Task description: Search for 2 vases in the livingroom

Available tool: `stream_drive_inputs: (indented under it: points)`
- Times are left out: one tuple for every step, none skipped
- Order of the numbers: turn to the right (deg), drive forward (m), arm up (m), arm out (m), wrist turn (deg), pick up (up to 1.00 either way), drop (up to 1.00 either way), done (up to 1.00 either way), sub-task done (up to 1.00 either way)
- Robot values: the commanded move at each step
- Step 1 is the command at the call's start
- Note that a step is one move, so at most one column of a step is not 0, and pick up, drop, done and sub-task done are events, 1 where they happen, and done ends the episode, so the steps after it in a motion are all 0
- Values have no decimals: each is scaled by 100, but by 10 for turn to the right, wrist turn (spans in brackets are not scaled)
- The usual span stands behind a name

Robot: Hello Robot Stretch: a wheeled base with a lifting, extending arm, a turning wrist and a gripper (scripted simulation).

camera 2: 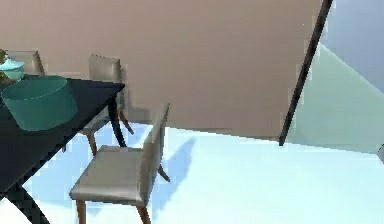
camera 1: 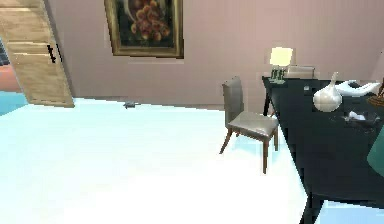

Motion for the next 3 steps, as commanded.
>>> stream_drive_inputs:
  points:
    - [30, 0, 0, 0, 0, 0, 0, 0, 0]
    - [0, 90, 0, 0, 0, 0, 0, 0, 0]
    - [450, 0, 0, 0, 0, 0, 0, 0, 0]
